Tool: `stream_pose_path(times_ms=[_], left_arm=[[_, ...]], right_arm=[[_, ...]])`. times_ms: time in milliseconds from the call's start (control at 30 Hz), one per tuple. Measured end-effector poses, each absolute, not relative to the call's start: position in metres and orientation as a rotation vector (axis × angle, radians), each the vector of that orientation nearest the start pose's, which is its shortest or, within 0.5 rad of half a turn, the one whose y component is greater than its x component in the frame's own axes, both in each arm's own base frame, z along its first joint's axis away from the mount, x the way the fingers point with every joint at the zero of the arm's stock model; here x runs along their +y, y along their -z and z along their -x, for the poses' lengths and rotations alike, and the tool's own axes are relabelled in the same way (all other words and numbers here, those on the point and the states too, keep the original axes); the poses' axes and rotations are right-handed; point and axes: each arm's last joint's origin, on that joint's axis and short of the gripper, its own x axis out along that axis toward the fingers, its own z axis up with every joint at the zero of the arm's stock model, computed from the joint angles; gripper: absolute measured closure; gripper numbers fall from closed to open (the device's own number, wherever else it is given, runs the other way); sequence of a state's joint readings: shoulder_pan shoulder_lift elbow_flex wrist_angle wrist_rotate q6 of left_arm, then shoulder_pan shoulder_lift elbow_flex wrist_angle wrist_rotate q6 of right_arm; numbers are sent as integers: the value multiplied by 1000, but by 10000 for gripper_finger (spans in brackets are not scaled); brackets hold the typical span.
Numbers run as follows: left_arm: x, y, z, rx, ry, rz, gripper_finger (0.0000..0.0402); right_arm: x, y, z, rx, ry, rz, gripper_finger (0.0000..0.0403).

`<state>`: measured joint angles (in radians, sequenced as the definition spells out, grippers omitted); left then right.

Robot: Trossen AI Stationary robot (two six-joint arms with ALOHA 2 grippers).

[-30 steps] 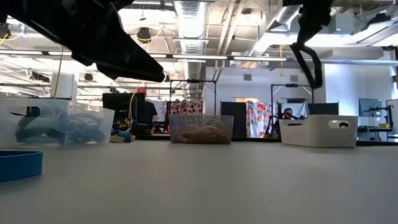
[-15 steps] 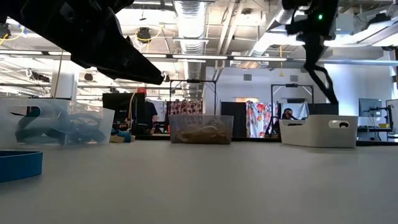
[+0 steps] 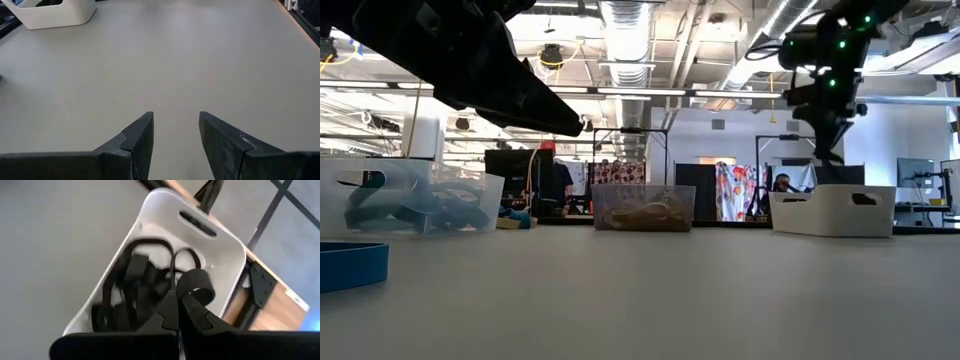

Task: Sort rubber bands into baskets
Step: Put the black rubber band into the white bin

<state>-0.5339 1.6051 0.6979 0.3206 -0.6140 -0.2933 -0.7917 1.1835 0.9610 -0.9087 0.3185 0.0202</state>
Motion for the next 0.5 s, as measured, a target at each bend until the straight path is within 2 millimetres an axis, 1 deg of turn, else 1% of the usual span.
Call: stream_pose_path(times_ms=[100, 200, 333, 500], left_arm=[[-140, -161, -270, 473, -150, -27, 252], [-140, -161, -270, 471, -150, -26, 252], [-140, -161, -270, 469, -150, -24, 252], [-140, -161, -270, 467, -151, -22, 252]], right_arm=[[-167, -261, -140, 1082, 1004, -324, 379], [-175, -254, -138, 1049, 971, -362, 379], [-187, -240, -138, 1096, 958, -412, 379], [-204, -219, -145, 1153, 958, -430, 378]])
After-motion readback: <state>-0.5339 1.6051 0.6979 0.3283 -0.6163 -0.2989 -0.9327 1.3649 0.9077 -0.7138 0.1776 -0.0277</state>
